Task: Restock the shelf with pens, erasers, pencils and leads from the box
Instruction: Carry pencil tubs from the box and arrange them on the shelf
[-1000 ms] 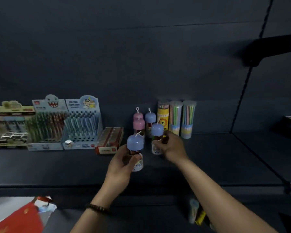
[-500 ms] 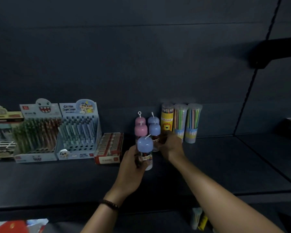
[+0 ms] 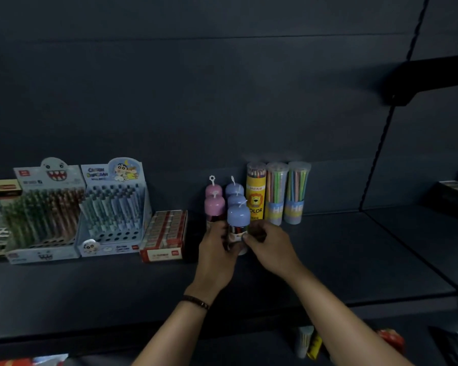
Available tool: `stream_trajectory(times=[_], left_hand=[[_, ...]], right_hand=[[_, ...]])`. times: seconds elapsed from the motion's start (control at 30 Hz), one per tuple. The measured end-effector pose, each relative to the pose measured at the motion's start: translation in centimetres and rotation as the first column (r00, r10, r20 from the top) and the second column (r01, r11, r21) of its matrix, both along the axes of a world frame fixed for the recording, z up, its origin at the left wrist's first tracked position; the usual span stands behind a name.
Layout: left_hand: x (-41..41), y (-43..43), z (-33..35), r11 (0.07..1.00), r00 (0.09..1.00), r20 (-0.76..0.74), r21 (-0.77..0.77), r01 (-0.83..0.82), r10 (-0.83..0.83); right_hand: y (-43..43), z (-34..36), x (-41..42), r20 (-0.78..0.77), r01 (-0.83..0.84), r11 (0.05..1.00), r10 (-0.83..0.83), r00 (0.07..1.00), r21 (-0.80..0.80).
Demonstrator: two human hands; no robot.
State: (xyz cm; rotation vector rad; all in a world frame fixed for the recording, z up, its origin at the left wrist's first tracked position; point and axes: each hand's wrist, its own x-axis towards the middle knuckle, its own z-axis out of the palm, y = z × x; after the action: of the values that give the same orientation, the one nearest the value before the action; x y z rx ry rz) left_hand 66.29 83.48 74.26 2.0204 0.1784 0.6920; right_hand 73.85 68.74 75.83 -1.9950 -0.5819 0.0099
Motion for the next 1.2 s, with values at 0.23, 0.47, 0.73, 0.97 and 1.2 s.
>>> stream_trajectory(times=[0.23,0.47,0.73,0.97,1.2], left_hand=[[-0.4,0.0,-0.4,1.0,1.0,-0.007,0.001,0.005,-0.005],[-6.5,-2.6,0.3,0.947,0.983,-0.064,0.285,-0.148,0.173],[-12.3,-14.5,-3.3,0.757,0.88,-0.155,0.456,0.468,-0.45],[-21.3,-27.6,-11.1,0.21,0.468,-0.491,0.491,0.845,-0.735],[-33.8,-40.0,-17.6,-0.267,0.116,-0.697,0.415,0.87,-0.707]], right_hand=[[-0.5,0.6,-0.3,0.008,-0.047,0.998,0.048,0.999,-0.048],[-5.8,1.0,-4.1,0.026,0.088,0.991,-0.086,0.996,-0.104],[-17.9,-4.6,-19.3,0.096,0.529,0.824,-0.521,0.848,-0.204],[-29.7,-12.3,-37.4,-0.105,0.712,0.55,-0.817,0.567,-0.436],[-38.7,-19.2,-57.9,-0.351,0.7,0.364,-0.921,0.17,-0.615]])
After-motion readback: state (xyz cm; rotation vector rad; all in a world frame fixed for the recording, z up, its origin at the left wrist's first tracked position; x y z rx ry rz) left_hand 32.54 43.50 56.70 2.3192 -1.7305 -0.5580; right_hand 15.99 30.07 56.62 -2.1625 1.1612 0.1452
